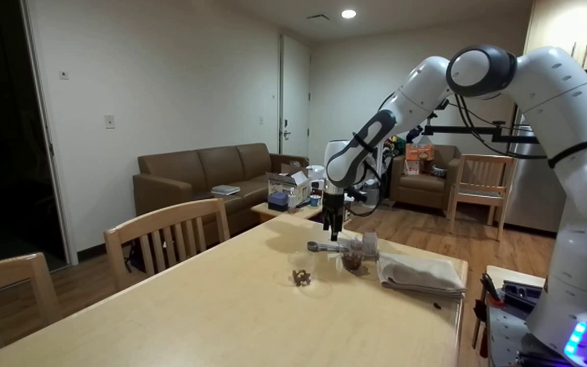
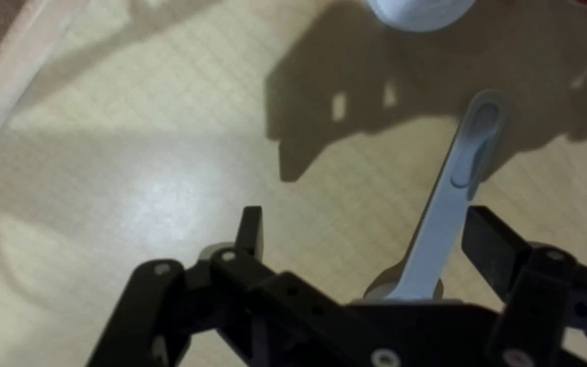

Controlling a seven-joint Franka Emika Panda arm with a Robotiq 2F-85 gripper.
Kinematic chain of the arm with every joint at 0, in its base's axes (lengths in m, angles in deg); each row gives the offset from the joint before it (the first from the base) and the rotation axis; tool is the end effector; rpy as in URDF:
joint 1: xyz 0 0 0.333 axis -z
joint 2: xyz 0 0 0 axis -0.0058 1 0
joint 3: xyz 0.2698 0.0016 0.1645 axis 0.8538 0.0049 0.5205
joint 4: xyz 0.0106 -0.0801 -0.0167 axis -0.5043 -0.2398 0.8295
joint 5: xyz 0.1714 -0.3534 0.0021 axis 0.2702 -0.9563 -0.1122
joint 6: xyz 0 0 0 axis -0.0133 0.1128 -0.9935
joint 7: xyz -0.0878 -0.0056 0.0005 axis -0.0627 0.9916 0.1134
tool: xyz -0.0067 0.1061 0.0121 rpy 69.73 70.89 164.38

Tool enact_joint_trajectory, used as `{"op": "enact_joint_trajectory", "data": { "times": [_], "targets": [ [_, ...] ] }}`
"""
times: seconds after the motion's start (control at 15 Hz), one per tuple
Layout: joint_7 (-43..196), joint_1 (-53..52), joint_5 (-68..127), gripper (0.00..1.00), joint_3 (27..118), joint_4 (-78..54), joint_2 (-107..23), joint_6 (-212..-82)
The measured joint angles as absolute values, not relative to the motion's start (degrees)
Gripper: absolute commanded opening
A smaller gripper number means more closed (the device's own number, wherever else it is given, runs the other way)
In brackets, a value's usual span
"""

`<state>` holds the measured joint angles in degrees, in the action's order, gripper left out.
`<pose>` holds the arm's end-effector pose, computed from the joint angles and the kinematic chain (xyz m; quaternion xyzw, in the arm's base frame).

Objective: Move the grey measuring spoon to the left

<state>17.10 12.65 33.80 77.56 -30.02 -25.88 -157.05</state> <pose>0.6164 -0.1212 0.1924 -0.9308 -0.3650 -0.0207 0.0023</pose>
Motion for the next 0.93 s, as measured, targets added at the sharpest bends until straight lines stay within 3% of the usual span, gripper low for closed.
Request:
{"op": "enact_joint_trajectory", "data": {
  "times": [0.93],
  "targets": [
    [18.5, 11.6, 33.8, 1.00, 77.8, -29.5, -25.3, -152.5]
  ]
}}
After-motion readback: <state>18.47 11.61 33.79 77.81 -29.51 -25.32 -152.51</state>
